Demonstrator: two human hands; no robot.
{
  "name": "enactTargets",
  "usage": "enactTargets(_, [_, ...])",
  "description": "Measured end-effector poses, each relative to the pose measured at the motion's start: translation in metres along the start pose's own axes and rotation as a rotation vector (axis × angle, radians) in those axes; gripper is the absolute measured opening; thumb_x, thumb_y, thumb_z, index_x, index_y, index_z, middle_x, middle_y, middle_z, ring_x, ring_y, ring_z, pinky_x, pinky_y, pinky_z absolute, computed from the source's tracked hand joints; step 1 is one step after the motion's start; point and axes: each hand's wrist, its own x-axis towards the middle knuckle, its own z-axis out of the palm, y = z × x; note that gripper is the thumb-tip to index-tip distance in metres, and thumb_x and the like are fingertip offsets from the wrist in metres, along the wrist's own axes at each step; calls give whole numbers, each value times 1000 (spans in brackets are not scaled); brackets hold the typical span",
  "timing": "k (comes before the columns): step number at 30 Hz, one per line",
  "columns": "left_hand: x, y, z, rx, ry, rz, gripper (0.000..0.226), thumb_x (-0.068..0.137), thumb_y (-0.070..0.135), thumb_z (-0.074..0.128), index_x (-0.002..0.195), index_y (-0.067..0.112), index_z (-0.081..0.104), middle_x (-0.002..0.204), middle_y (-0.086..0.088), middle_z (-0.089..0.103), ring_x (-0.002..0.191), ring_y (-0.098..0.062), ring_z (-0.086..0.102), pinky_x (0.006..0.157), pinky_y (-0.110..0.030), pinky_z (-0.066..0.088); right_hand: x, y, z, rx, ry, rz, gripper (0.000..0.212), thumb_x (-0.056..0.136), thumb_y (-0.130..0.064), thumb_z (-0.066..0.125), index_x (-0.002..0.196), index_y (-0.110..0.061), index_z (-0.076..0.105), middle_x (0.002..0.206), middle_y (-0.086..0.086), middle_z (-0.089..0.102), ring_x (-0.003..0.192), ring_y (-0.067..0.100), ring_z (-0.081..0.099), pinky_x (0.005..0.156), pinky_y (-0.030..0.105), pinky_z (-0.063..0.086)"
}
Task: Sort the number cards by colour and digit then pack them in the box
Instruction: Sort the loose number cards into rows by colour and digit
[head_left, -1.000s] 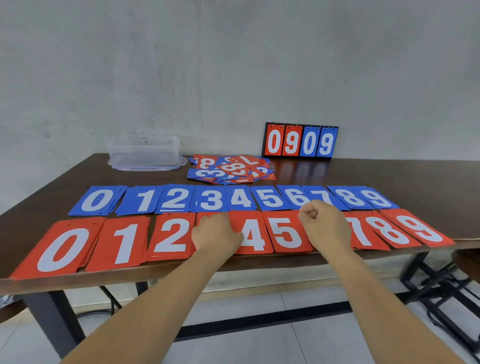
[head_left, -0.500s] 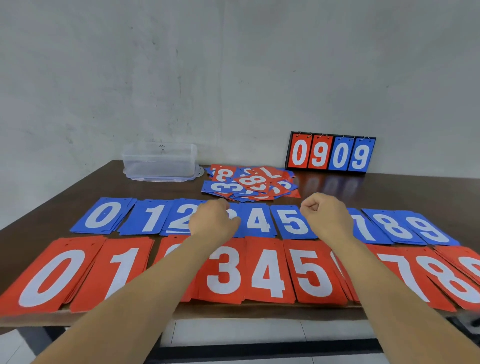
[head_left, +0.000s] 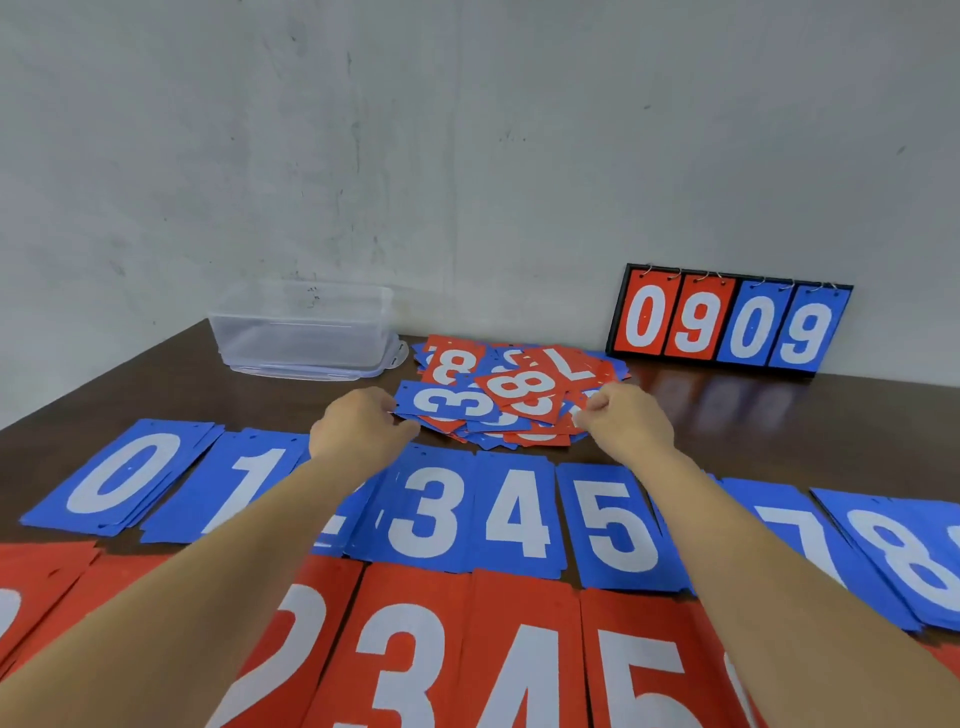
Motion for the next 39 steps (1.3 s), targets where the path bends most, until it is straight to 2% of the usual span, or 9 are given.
enactTargets(5, [34,-2,11,13,-29,-34,37,84,49,67,102,19,55,93,0,62,99,-23,63,87,-42,54,44,-4,21,32,-30,18,40,89,-40,64,117,-12,59,112,6,65,88,16,58,70,30,47])
enactTargets(8, [52,-3,21,51,-57,-80,59,79,62,64,112,14,57,92,1,57,97,-22,61,86,-41,53,70,-8,35,54,-43,21,50,86,-46,66,122,-13,55,117,4,62,97,19,57,72,28,45])
enactTargets(11, [68,-2,30,153,-49,-117,75,69,79,58,107,14,57,103,0,63,101,-22,55,84,-38,51,93,-11,56,74,-20,56,72,77,-60,68,128,-14,49,128,5,56,116,25,53,88,36,49])
enactTargets(14, [80,1,37,267,-61,-120,87,63,85,57,123,22,55,121,-2,57,115,-25,48,89,-37,44,111,-21,68,-2,-66,-49,91,73,-62,70,144,-18,35,146,5,42,135,27,37,109,45,35])
enactTargets(18, [91,-3,43,277,-74,-113,90,58,84,63,125,25,53,122,-2,55,117,-25,47,94,-40,43,128,-33,75,-17,-243,-230,90,75,-44,70,150,-29,22,155,3,27,143,25,21,115,43,21])
enactTargets(25, [90,1,44,80,-71,-88,84,66,65,75,126,22,37,120,1,57,115,-22,54,97,-41,40,126,-18,68,-215,-312,-260,84,85,-69,49,151,-27,21,158,0,25,145,20,22,121,44,7])
enactTargets(32, [85,4,42,22,-6,-71,74,73,50,78,125,20,35,118,-1,61,107,-23,60,95,-41,45,112,-12,57,-254,-238,-192,94,78,-78,49,148,-20,25,153,6,29,136,26,37,105,44,39])
enactTargets(36, [84,5,41,-135,10,-65,77,76,35,80,133,18,32,124,-5,59,106,-23,61,75,-35,52,108,-8,62,-162,-294,-173,95,81,-74,49,153,-25,12,159,4,22,142,26,29,111,46,32])
enactTargets(39, [83,6,41,-176,18,-74,80,76,31,80,137,17,31,125,-8,59,106,-24,61,69,-33,50,109,-11,62,-141,-243,-159,96,80,-72,54,153,-25,12,153,4,34,135,27,41,103,43,41])
